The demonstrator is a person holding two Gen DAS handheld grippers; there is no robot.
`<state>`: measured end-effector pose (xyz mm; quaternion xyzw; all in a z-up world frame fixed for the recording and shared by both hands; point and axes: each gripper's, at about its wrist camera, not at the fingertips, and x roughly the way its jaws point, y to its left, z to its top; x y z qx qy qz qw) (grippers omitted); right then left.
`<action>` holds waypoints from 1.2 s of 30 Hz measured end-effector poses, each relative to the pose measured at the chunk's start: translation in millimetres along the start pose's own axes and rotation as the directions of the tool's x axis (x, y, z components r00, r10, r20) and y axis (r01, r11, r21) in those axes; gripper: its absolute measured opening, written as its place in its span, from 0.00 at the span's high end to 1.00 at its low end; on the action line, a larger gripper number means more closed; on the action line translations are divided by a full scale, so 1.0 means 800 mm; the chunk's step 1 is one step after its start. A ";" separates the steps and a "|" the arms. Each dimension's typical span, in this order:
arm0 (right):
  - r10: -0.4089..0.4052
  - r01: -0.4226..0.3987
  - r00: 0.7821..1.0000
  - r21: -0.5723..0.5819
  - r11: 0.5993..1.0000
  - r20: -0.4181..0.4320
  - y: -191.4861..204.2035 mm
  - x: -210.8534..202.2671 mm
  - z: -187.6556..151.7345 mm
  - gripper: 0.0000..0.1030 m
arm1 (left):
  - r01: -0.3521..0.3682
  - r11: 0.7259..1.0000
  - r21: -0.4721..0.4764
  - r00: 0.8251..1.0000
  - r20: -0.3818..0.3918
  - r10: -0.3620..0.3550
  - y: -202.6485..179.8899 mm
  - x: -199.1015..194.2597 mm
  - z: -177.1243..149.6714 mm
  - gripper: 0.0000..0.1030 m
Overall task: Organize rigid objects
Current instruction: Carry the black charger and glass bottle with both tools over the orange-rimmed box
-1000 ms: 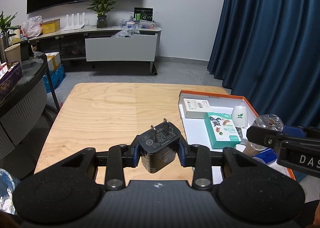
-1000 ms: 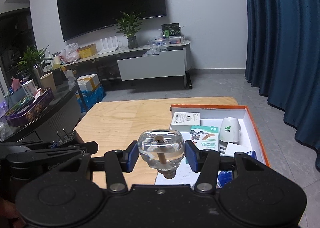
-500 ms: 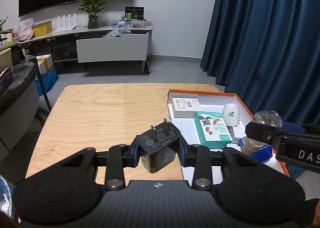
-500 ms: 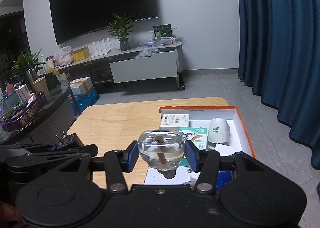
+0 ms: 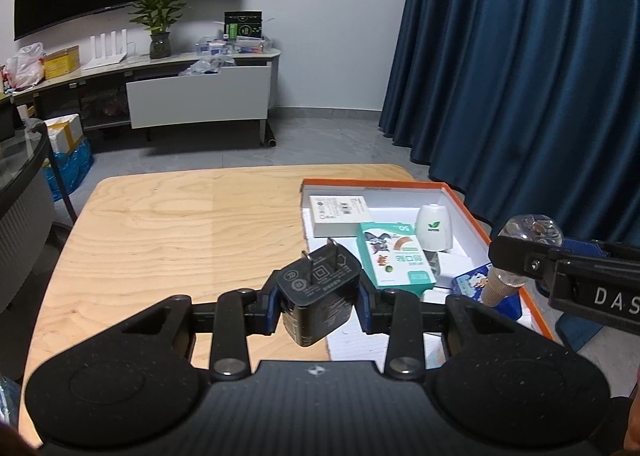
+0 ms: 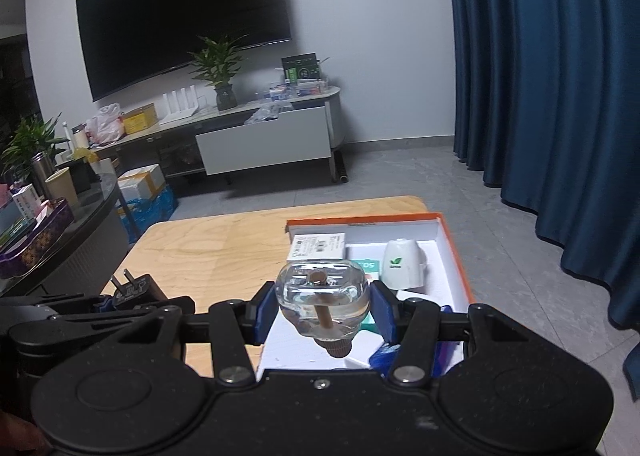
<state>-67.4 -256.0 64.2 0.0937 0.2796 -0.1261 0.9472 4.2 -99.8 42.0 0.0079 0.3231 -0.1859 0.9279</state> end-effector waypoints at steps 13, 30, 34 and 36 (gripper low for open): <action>-0.036 0.036 0.999 0.035 0.999 0.001 -0.028 0.004 0.002 0.41 | 0.049 0.999 0.023 0.999 -0.018 -0.048 -0.022 0.015 0.005 0.64; -0.062 0.062 0.998 0.054 0.997 -0.008 -0.048 0.019 0.008 0.41 | 0.084 0.995 0.053 0.996 -0.032 -0.082 -0.041 0.037 0.016 0.64; -0.064 0.064 0.998 0.055 0.996 -0.011 -0.051 0.026 0.010 0.41 | 0.087 0.994 0.058 0.996 -0.034 -0.086 -0.044 0.040 0.018 0.64; -0.064 0.065 0.998 0.056 0.996 -0.013 -0.052 0.029 0.011 0.41 | 0.088 0.994 0.058 0.996 -0.035 -0.086 -0.044 0.043 0.018 0.64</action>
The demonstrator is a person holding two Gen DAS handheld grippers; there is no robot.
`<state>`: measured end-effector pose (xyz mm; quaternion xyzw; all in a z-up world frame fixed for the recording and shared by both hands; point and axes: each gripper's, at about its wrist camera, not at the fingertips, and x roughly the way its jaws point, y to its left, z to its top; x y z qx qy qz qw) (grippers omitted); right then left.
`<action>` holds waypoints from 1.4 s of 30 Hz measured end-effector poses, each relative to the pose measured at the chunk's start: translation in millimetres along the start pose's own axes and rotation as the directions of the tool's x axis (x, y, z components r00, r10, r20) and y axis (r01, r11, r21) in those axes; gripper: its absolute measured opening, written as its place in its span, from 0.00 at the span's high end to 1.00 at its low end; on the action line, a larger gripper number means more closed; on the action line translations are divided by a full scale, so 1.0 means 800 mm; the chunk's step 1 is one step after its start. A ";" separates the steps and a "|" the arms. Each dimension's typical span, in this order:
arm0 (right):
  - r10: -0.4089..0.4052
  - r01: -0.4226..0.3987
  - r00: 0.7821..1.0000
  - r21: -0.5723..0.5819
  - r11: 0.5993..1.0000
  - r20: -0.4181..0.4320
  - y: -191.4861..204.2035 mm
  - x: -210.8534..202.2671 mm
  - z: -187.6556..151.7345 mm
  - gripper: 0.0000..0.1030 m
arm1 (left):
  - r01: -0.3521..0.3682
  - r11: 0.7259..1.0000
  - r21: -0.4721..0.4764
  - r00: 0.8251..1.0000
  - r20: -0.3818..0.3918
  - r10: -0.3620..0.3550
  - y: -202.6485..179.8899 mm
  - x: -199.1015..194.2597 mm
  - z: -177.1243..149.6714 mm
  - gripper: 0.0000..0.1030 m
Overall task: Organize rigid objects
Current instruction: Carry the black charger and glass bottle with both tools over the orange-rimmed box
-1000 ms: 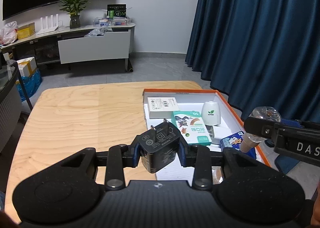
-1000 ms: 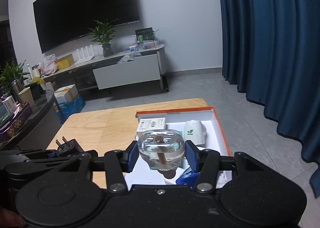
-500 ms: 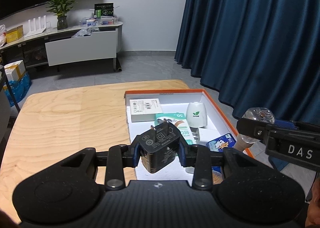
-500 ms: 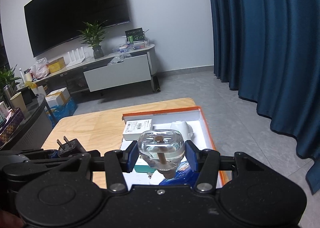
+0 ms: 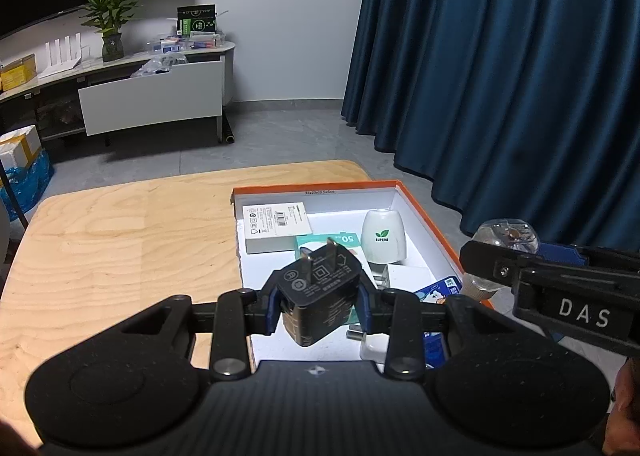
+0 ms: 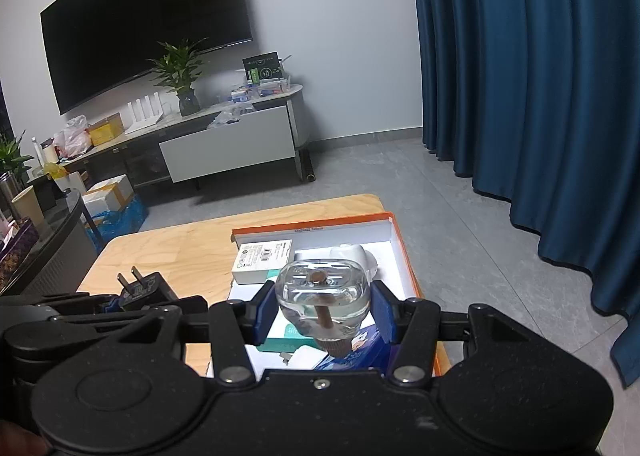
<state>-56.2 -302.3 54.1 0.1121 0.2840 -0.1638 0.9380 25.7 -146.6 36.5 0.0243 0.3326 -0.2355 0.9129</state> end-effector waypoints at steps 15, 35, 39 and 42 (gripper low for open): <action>-0.003 0.003 1.000 -0.002 1.000 -0.020 -0.005 0.025 0.005 0.41 | 0.001 1.000 -0.008 1.000 -0.020 -0.001 0.006 0.018 0.005 0.64; -0.004 0.004 1.000 -0.003 1.000 -0.031 -0.005 0.043 0.011 0.41 | 0.015 1.000 -0.003 0.999 -0.039 -0.015 0.005 0.035 0.013 0.64; -0.003 0.003 0.999 -0.001 1.000 -0.031 -0.006 0.045 0.012 0.41 | 0.019 1.000 0.002 0.999 -0.042 -0.019 0.002 0.040 0.014 0.64; -0.003 0.003 0.999 0.000 1.000 -0.033 -0.007 0.049 0.015 0.41 | 0.022 1.000 0.005 0.999 -0.045 -0.022 0.001 0.044 0.015 0.64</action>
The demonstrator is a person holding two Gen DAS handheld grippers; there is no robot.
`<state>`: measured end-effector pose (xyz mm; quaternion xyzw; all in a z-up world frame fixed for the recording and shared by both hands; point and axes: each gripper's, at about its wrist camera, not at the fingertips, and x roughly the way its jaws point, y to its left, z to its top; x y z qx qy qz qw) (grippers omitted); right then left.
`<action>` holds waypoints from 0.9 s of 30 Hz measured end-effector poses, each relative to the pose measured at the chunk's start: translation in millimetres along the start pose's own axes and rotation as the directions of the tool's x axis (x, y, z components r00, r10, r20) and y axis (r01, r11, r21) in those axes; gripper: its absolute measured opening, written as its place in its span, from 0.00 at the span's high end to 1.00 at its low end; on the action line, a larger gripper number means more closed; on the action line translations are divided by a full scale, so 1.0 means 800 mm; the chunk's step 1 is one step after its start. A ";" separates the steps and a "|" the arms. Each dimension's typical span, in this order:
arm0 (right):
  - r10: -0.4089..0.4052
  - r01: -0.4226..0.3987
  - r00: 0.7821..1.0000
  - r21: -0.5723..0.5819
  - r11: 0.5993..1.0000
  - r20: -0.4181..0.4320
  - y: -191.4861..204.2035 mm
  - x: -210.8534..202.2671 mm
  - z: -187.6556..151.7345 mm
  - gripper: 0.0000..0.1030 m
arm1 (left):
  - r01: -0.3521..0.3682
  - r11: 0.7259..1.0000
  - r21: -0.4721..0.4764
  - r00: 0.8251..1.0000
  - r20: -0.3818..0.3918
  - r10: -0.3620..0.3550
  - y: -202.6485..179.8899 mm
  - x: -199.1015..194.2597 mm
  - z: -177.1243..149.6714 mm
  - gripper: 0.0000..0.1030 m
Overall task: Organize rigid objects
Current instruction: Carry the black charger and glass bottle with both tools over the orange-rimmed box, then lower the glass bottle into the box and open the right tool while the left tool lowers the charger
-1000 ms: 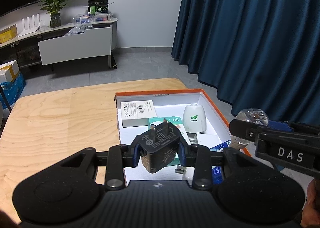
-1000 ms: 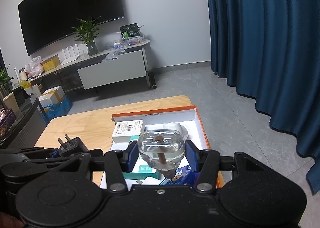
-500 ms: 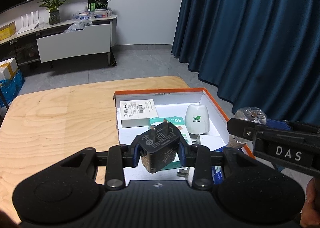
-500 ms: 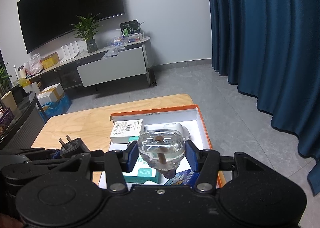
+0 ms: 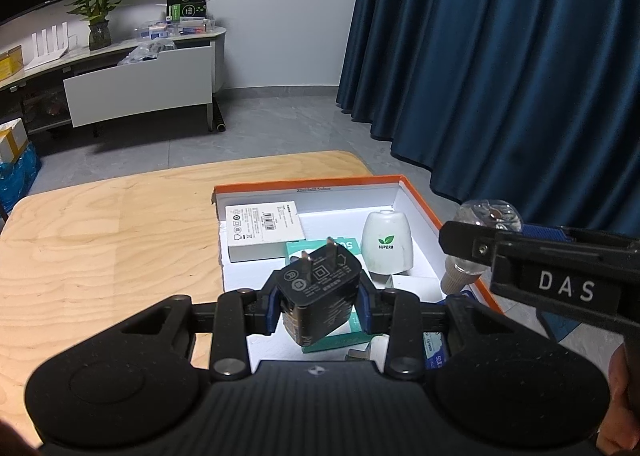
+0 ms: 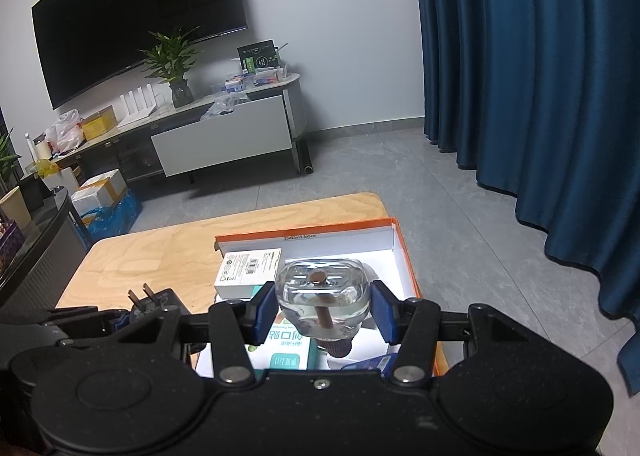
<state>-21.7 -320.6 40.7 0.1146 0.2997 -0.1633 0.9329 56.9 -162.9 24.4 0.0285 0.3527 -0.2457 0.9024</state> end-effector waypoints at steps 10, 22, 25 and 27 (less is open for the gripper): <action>0.003 -0.003 1.000 0.002 1.000 -0.013 -0.007 0.020 0.016 0.41 | 0.015 1.000 0.011 1.000 -0.011 -0.014 -0.006 0.014 0.003 0.64; 0.019 -0.019 1.000 -0.006 1.000 -0.023 -0.010 0.045 0.033 0.41 | 0.032 0.999 0.015 0.999 -0.022 -0.032 -0.011 0.029 0.007 0.64; 0.024 -0.024 0.999 -0.010 1.000 -0.022 -0.009 0.052 0.040 0.41 | 0.032 0.999 0.016 0.999 -0.024 -0.032 -0.012 0.032 0.009 0.64; 0.029 -0.029 0.999 -0.008 1.000 -0.021 -0.010 0.056 0.045 0.41 | 0.033 0.999 0.015 0.999 -0.027 -0.032 -0.012 0.035 0.010 0.64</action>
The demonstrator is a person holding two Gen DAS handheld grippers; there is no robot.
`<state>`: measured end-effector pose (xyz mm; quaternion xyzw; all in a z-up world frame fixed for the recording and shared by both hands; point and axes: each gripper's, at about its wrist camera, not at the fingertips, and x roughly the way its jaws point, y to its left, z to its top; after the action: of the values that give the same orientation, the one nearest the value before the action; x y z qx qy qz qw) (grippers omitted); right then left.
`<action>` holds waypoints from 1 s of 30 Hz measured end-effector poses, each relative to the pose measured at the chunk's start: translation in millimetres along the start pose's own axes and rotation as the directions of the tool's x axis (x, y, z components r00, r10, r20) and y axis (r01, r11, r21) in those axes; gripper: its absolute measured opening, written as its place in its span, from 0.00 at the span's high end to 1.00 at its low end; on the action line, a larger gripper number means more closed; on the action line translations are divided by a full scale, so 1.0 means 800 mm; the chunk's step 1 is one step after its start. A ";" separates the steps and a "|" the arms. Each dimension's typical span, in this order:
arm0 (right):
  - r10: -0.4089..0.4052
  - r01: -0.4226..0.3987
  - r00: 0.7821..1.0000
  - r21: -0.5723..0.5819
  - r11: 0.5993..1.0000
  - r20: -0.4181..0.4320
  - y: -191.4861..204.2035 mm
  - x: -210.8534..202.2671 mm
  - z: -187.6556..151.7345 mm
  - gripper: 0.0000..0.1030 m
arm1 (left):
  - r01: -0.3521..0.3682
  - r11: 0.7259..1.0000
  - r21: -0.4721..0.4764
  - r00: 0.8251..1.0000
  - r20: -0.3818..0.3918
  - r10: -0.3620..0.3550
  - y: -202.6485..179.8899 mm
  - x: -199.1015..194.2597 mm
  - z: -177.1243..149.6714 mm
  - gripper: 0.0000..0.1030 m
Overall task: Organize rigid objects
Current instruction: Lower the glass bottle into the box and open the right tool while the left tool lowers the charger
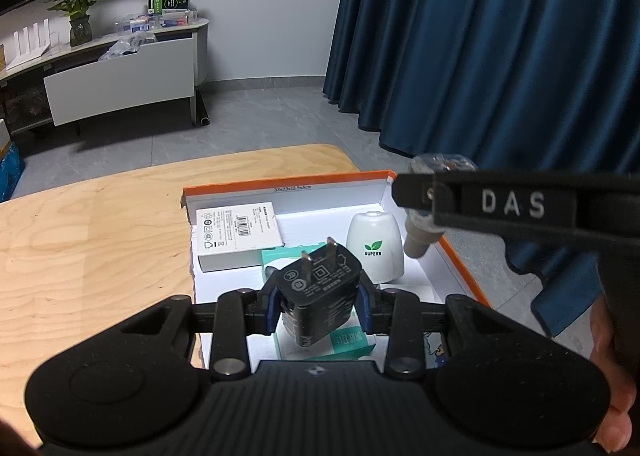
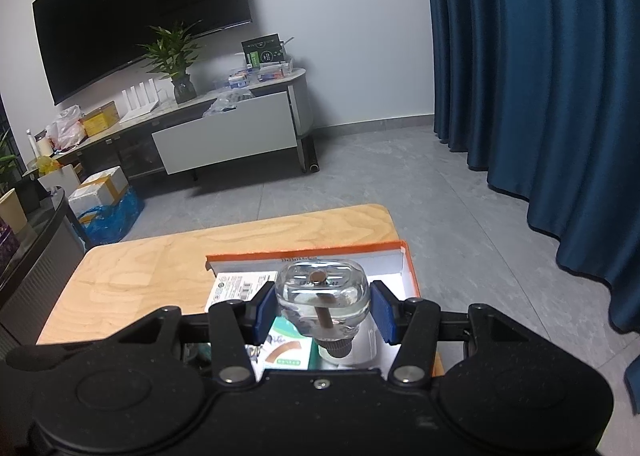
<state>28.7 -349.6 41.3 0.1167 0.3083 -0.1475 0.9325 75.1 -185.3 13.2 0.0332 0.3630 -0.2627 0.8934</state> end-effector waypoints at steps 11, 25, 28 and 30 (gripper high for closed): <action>0.010 -0.010 1.000 -0.010 1.000 -0.003 0.000 0.021 0.018 0.41 | 0.005 1.000 0.004 1.000 -0.010 -0.005 -0.002 0.011 0.003 0.64; 0.015 -0.015 0.999 0.017 1.000 0.029 -0.010 0.042 0.032 0.34 | 0.004 1.000 0.007 1.000 -0.020 -0.003 -0.005 0.019 0.004 0.64; 0.002 -0.004 0.999 0.036 0.999 0.053 -0.018 0.029 0.029 0.34 | 0.008 1.000 0.005 1.000 -0.023 -0.008 -0.006 0.020 0.004 0.64; -0.006 0.003 0.998 0.038 0.999 0.070 -0.022 0.017 0.025 0.34 | 0.011 1.000 0.008 1.000 -0.023 -0.011 -0.009 0.021 0.004 0.64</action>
<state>43.8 -375.3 46.5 0.1286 0.2726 -0.1594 0.9401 83.8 -199.6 5.7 0.0376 0.3725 -0.2688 0.8875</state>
